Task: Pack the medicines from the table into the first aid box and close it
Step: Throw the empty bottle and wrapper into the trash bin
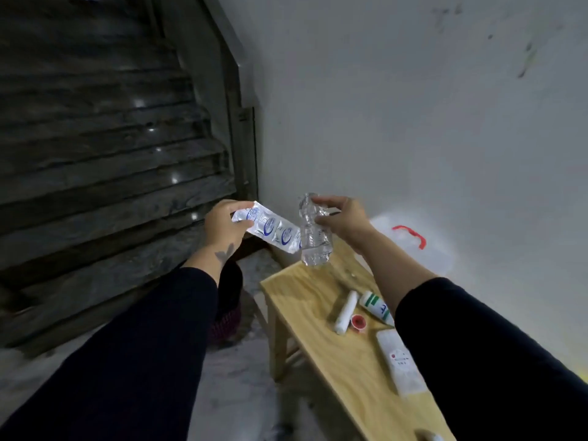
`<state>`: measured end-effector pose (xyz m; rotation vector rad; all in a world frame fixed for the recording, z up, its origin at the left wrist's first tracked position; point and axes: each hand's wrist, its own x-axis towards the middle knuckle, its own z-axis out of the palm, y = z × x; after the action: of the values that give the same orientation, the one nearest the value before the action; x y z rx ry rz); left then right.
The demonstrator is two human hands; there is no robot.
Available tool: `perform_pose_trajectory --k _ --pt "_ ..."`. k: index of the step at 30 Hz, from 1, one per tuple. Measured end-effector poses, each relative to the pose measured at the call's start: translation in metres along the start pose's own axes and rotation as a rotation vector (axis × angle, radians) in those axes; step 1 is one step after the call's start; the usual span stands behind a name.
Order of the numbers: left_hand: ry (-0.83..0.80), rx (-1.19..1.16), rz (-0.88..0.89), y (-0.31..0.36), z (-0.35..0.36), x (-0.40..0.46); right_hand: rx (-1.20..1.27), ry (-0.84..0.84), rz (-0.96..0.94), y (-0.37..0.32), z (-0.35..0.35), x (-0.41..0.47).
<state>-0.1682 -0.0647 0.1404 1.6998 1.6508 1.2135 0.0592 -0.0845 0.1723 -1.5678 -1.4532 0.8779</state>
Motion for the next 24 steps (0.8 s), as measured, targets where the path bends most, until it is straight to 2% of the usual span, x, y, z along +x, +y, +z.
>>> perform_pose_trajectory --k 10,14,24 --pt "-0.006 0.019 -0.113 -0.105 -0.106 0.057 0.095 -0.14 0.021 -0.053 0.164 0.055" --pt "-0.036 0.071 -0.154 -0.146 -0.133 0.08 0.05 -0.185 0.044 -0.055 0.219 0.079" --pt "-0.151 0.134 -0.318 -0.256 -0.122 0.139 -0.052 -0.328 0.191 -0.028 0.317 0.146"
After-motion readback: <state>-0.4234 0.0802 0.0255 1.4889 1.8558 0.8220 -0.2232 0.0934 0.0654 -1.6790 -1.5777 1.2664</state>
